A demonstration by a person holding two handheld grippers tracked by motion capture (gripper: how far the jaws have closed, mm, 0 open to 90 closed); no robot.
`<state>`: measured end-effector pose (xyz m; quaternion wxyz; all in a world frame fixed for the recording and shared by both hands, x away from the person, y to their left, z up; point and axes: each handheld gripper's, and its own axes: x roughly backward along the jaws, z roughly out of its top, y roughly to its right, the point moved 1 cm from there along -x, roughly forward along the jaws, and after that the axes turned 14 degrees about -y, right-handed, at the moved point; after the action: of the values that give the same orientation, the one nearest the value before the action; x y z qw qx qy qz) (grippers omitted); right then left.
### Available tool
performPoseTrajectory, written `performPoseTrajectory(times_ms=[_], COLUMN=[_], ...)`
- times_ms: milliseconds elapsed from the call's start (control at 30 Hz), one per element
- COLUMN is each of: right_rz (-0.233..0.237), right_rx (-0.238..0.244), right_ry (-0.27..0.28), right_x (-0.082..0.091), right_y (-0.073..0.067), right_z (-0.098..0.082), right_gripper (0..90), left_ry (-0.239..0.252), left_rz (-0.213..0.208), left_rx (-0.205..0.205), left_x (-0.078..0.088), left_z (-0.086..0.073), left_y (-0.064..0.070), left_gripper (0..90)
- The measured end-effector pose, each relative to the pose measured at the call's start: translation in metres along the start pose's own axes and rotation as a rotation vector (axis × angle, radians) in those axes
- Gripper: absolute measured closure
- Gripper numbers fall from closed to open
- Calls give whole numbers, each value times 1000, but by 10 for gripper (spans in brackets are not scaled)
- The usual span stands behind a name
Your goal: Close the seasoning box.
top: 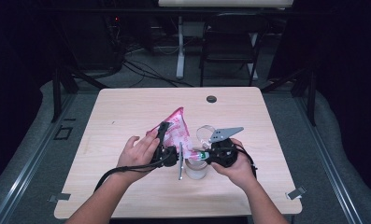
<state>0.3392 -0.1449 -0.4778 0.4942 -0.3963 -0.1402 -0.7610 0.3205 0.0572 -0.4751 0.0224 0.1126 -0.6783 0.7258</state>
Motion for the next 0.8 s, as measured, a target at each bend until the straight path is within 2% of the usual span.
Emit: performPoseTrajectory(times_ms=[800], right_rz=[2], right_rx=[3], right_ry=[-20], right_x=[-6], right_y=[0], right_z=[0], right_gripper=[900], left_ry=[-6], left_rz=[-7], left_rx=[-3], left_x=[-1], left_z=[-4], left_y=[4], left_gripper=[622])
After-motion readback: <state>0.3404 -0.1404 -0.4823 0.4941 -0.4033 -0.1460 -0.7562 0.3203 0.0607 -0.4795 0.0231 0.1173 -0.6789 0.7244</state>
